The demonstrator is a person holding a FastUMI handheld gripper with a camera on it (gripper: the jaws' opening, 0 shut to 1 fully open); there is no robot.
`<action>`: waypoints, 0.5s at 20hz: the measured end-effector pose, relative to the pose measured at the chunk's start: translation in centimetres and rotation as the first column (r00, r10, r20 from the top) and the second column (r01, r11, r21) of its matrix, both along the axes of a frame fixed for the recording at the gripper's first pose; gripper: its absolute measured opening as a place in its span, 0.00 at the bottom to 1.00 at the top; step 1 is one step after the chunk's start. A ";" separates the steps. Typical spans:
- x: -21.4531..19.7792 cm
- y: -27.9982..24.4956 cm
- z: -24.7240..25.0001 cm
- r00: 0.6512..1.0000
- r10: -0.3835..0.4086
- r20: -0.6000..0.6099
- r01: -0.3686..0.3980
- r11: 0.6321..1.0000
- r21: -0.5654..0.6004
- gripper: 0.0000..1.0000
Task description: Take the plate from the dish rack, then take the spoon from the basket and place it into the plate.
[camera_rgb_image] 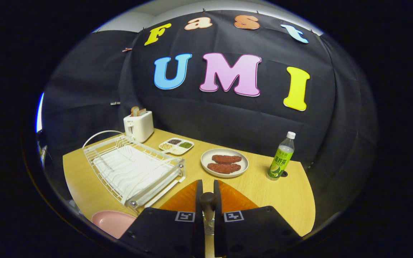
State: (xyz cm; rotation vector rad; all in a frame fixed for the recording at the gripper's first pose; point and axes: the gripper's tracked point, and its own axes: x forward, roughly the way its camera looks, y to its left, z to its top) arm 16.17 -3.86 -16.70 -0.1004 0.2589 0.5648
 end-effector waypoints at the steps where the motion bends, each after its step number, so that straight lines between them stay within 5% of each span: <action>1: 0.0 -0.1 1.4 1.000 -0.003 0.012 0.003 1.000 0.015 0.14; 6: -1.9 -1.3 5.2 0.998 -0.052 -0.024 0.054 0.996 0.069 0.14; 10: -5.3 -2.3 5.8 0.984 -0.167 -0.067 0.170 0.985 0.043 0.14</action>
